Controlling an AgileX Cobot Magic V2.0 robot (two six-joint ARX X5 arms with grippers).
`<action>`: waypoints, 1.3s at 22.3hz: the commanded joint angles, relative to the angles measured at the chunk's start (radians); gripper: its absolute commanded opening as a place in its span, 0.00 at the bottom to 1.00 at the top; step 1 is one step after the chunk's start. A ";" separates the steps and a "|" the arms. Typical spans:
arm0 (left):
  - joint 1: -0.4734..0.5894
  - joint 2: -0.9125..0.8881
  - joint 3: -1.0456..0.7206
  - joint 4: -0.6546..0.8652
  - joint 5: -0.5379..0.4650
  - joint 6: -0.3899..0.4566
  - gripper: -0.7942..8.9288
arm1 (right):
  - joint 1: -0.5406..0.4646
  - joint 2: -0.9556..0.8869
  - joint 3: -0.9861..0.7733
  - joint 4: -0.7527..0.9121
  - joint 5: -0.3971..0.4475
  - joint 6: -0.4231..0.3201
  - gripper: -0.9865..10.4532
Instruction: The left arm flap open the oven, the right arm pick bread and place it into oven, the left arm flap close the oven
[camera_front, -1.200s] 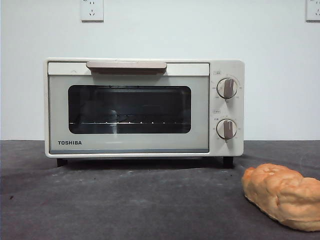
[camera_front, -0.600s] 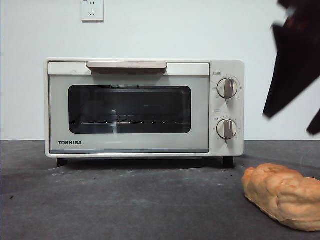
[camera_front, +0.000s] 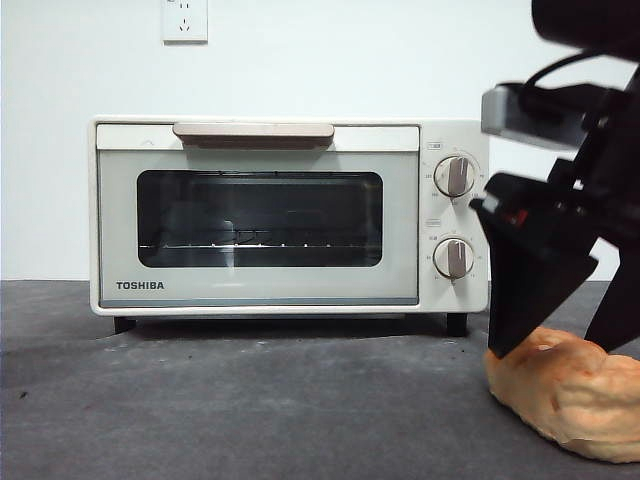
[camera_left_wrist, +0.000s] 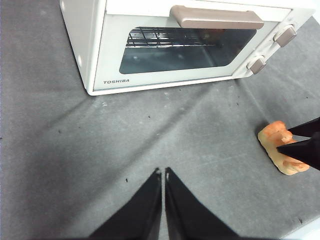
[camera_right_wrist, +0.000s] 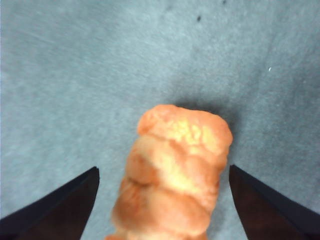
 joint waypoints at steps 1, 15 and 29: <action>-0.003 0.004 0.021 0.006 0.003 0.012 0.10 | 0.009 0.034 0.008 0.019 0.004 0.028 0.45; -0.017 0.005 0.021 0.037 0.003 0.004 0.10 | 0.010 0.045 0.011 0.036 0.000 0.034 0.24; -0.226 0.315 0.078 0.489 -0.011 -0.161 0.10 | 0.010 -0.308 0.077 -0.152 0.000 0.034 0.24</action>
